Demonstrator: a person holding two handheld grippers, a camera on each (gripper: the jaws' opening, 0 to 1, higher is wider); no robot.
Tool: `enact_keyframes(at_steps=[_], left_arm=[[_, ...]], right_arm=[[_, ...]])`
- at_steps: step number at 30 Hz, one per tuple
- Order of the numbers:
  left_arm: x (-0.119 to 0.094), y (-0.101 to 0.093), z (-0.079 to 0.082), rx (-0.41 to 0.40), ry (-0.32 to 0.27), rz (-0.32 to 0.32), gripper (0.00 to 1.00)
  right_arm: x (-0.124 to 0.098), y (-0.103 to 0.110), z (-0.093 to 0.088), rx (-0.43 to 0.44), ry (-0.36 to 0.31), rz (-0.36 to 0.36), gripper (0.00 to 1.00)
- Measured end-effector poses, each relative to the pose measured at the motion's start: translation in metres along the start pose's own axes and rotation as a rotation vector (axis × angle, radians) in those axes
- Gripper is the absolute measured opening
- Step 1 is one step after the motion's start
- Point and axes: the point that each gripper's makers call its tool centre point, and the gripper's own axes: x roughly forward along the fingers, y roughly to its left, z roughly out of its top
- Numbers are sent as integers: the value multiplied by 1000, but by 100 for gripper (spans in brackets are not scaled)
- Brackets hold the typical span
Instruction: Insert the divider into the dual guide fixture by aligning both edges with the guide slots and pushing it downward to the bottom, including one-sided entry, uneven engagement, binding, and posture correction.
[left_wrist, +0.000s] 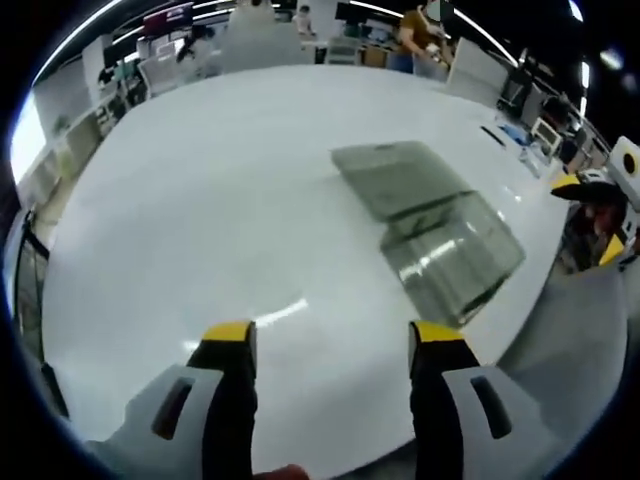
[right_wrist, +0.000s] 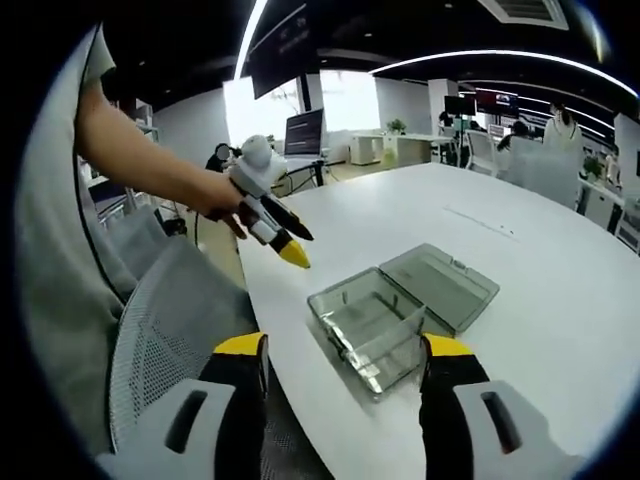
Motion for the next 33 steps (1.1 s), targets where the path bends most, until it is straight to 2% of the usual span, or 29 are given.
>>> enact_keyframes(at_steps=[14, 21, 33], left_arm=[[21, 17, -3, -27, 64, 41, 56], [27, 27, -3, -37, 85, 84, 51], [35, 32, -2, -40, 126, 121, 50]], right_arm=[[2, -1, -1, -8, 7, 5, 59], [3, -2, 2, -10, 3, 9, 60], [1, -5, 1, -12, 7, 6, 59]])
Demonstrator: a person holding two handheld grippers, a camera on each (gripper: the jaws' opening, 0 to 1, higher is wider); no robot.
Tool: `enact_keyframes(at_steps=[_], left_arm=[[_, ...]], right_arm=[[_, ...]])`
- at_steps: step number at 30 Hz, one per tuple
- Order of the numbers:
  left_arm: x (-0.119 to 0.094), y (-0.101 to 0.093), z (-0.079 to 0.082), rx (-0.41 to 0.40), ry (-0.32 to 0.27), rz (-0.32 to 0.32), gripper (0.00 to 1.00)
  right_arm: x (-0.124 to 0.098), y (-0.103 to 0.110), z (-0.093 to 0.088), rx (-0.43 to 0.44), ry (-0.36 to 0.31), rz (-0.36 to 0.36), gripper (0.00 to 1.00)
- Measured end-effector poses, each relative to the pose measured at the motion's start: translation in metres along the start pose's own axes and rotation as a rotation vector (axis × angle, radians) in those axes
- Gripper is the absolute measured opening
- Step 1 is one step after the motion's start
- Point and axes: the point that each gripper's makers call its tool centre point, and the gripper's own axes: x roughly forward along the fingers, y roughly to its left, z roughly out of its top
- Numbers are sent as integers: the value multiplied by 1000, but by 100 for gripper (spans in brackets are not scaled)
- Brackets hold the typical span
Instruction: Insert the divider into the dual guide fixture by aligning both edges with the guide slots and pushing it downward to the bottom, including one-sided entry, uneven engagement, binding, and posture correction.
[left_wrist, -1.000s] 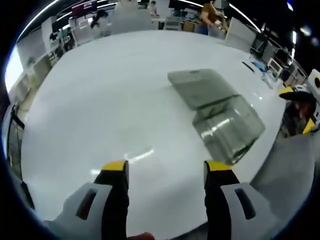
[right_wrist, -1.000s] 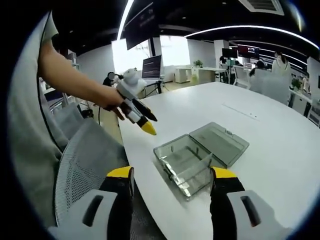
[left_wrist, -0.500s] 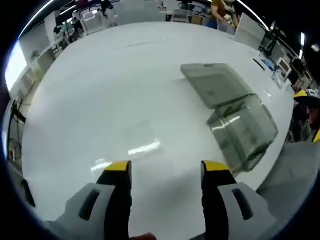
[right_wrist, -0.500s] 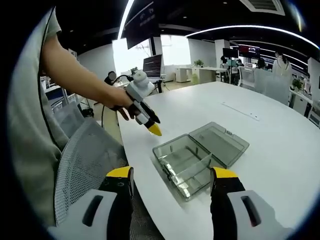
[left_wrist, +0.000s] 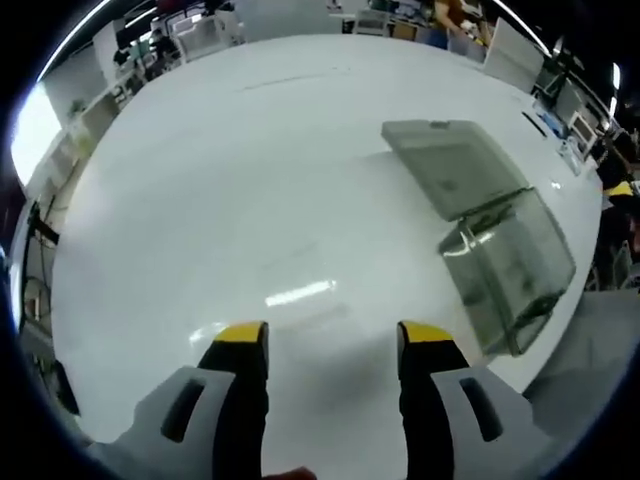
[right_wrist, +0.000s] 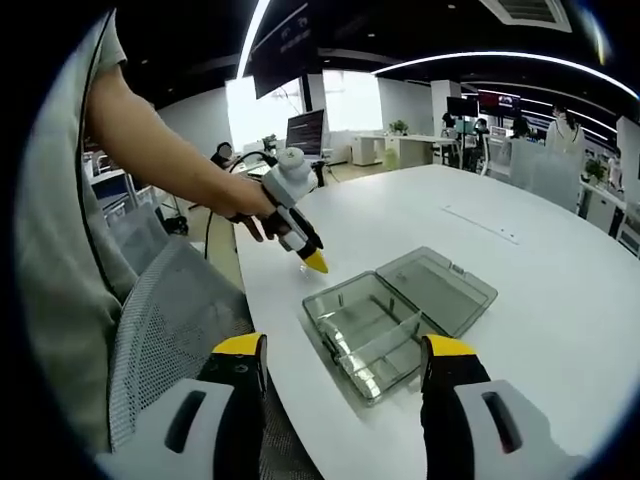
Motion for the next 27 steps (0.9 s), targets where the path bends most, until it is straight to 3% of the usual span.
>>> enact_keyframes(at_steps=[27], left_arm=[[19, 14, -1, -30, 84, 77, 44]], right_arm=[[-2, -4, 1, 12, -8, 2, 60]])
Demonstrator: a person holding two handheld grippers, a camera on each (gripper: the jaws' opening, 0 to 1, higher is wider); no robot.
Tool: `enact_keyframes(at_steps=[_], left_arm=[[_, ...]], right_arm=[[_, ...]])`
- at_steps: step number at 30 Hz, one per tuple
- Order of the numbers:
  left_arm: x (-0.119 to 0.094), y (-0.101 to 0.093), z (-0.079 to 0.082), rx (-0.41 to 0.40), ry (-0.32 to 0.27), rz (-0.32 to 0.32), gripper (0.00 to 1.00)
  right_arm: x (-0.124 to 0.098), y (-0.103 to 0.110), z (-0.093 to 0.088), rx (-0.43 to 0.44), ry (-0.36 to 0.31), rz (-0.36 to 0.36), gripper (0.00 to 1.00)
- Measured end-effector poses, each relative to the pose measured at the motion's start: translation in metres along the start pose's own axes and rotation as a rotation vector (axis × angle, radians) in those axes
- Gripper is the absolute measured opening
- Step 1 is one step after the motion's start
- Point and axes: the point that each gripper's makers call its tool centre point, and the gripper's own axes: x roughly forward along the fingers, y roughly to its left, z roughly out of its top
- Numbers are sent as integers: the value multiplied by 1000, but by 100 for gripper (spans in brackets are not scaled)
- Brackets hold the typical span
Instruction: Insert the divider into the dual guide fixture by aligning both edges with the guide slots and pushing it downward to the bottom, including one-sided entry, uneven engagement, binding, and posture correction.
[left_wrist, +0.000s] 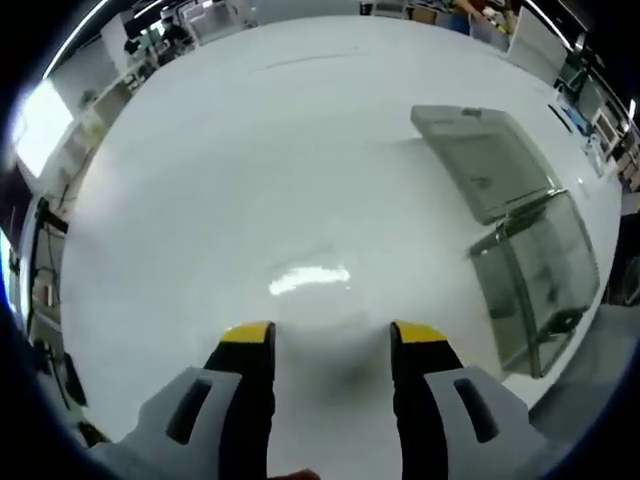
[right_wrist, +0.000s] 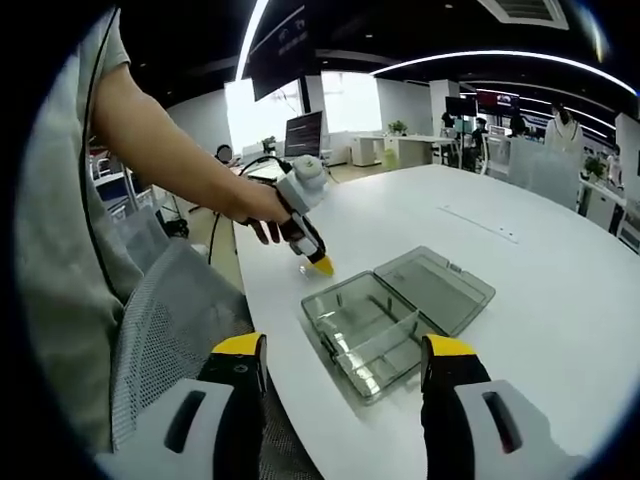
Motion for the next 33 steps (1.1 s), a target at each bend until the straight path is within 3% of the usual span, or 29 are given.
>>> enact_keyframes(at_steps=[33], left_arm=[[1, -3, -2, -32, 50, 5, 32]], right_arm=[[-2, -4, -1, -4, 6, -3, 59]])
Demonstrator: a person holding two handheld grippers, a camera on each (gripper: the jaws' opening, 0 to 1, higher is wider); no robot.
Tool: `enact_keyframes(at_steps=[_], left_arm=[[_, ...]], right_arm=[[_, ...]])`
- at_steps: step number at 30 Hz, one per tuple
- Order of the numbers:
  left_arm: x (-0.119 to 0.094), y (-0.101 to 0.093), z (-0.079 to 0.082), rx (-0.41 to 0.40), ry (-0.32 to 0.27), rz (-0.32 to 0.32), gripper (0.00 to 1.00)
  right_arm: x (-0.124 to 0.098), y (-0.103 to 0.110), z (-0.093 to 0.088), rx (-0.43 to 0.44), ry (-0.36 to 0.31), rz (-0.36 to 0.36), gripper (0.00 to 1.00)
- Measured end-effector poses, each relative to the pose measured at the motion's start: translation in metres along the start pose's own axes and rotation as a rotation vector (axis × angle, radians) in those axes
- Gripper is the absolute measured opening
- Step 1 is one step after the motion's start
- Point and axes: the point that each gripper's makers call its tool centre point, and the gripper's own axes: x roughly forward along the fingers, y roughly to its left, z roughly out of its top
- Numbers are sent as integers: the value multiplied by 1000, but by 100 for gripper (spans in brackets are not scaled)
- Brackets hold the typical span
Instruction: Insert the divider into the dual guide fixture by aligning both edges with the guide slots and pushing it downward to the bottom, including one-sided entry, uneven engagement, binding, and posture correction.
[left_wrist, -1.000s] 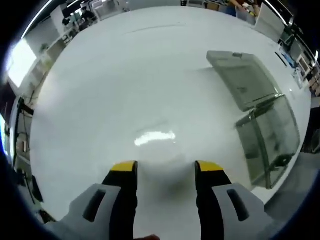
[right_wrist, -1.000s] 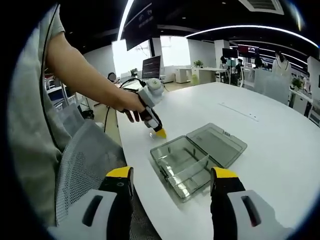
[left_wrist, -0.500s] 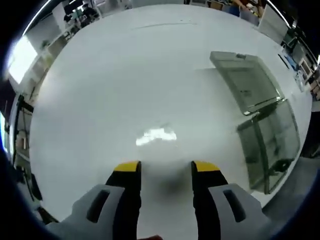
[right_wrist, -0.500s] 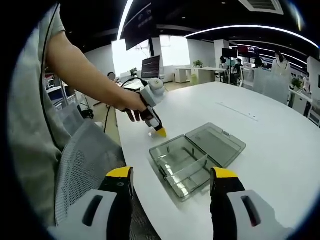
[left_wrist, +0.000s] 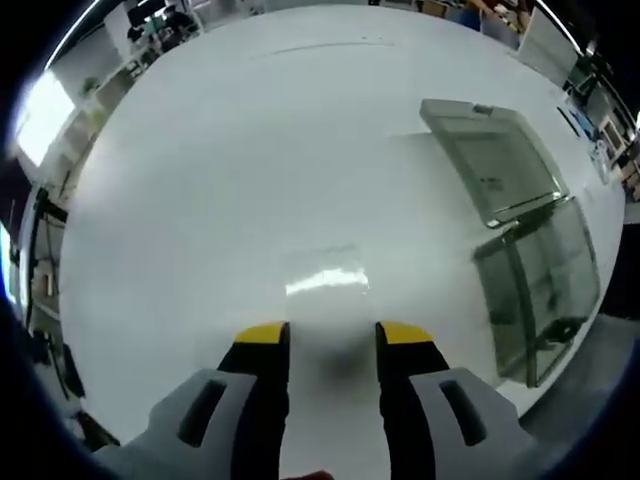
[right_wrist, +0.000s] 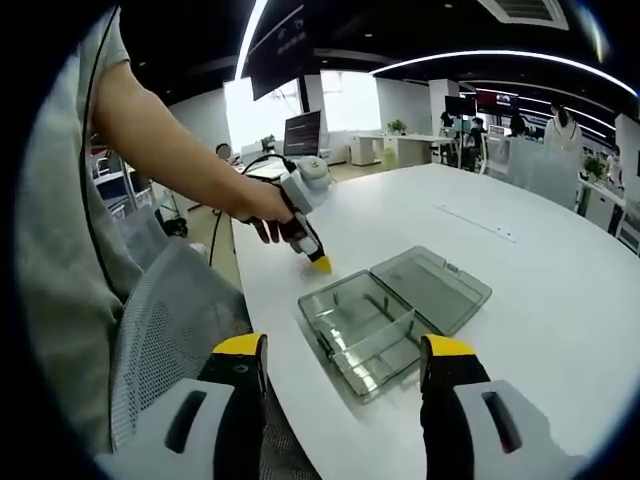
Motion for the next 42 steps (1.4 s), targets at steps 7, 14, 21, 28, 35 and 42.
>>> enact_keyframes(at_steps=[7, 14, 21, 28, 35, 42], left_arm=[[-1, -1, -4, -9, 20, -2, 32], [-2, -1, -5, -31, 23, -16, 32], [-4, -1, -5, -51, 16, -29, 31], [-6, 2, -6, -58, 13, -37, 30], [-7, 0, -7, -67, 20, -48, 30], [-10, 0, -7, -77, 15, -55, 30]], right_arm=[[-2, 0, 1, -3, 0, 0, 59], [-2, 0, 1, -5, 0, 0, 59], [-2, 1, 0, -1, 1, 1, 59], [-1, 1, 1, 0, 1, 1, 59], [-2, 1, 0, 1, 2, -1, 59], [-3, 1, 2, -2, 1, -2, 59]])
